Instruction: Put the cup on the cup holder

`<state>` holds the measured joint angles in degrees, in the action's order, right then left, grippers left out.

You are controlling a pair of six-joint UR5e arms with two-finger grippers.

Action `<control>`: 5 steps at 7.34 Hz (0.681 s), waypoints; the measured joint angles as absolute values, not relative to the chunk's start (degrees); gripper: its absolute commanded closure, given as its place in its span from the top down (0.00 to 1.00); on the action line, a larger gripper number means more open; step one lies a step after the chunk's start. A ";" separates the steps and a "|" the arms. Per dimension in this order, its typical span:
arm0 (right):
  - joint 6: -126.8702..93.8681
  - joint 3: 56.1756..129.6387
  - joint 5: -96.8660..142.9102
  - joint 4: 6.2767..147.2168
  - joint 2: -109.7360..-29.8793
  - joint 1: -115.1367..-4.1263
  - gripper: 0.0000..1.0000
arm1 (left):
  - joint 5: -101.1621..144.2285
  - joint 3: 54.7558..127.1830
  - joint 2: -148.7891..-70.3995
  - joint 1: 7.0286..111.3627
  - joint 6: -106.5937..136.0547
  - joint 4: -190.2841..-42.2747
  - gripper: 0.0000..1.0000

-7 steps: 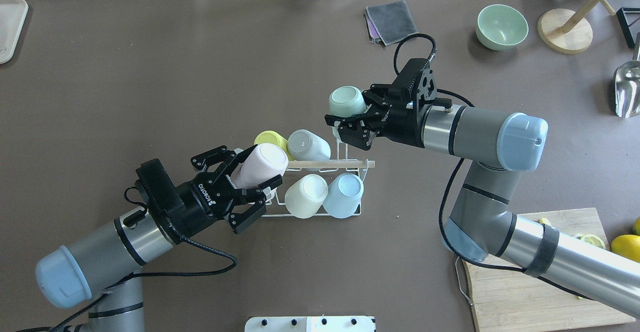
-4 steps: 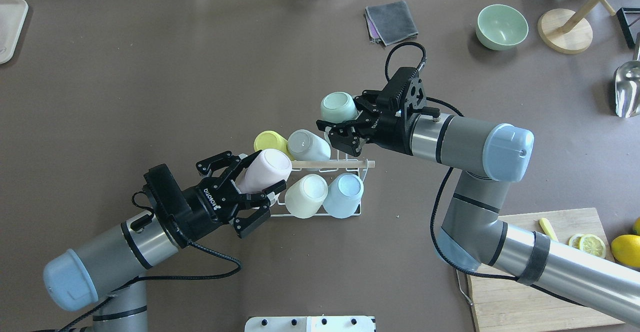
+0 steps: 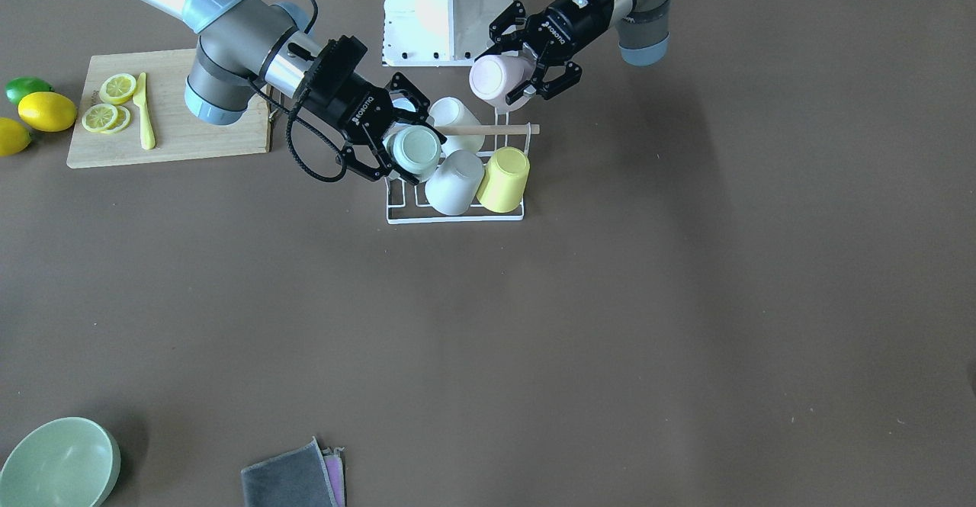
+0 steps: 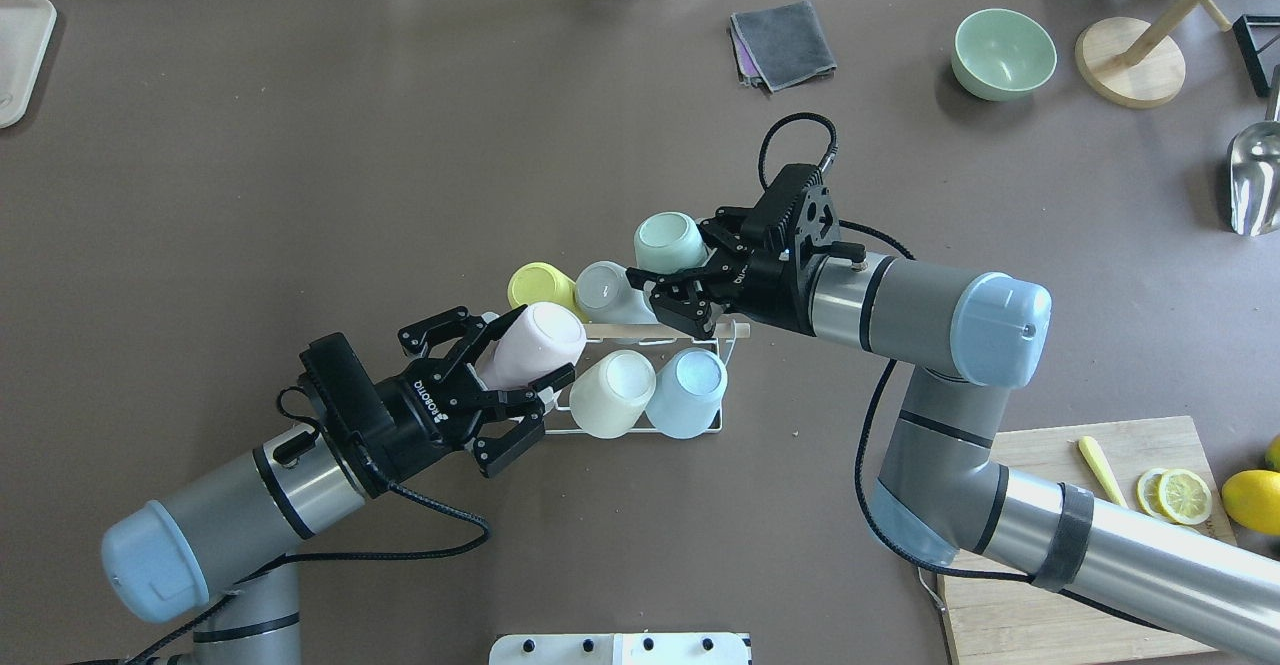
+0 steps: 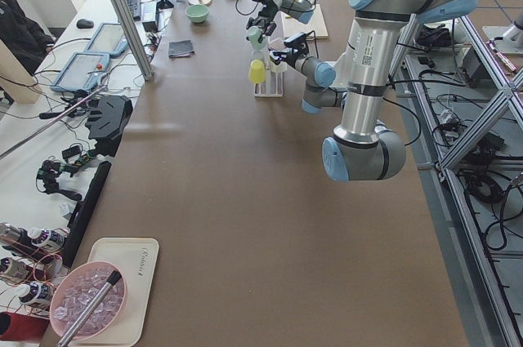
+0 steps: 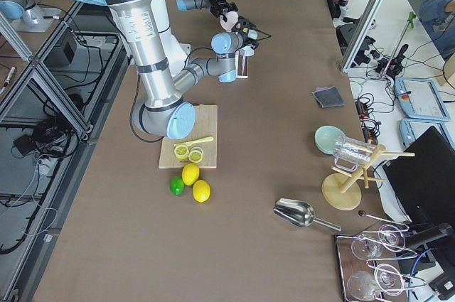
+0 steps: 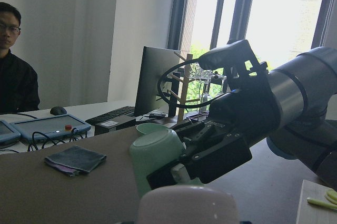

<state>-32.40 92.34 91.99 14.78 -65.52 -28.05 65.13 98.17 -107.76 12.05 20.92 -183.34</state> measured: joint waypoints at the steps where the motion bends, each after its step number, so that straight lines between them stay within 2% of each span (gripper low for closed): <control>1: -32.03 92.31 92.00 14.66 -65.67 -27.93 0.00 | 65.13 97.71 -107.80 12.04 20.92 -183.36 0.00; 4: -31.25 92.22 91.96 14.35 -65.78 -27.93 0.00 | 65.13 96.36 -108.35 12.04 20.92 -183.48 0.01; 5: -31.26 92.20 91.92 14.31 -65.74 -27.94 0.81 | 65.13 96.23 -108.47 12.04 20.92 -183.50 0.03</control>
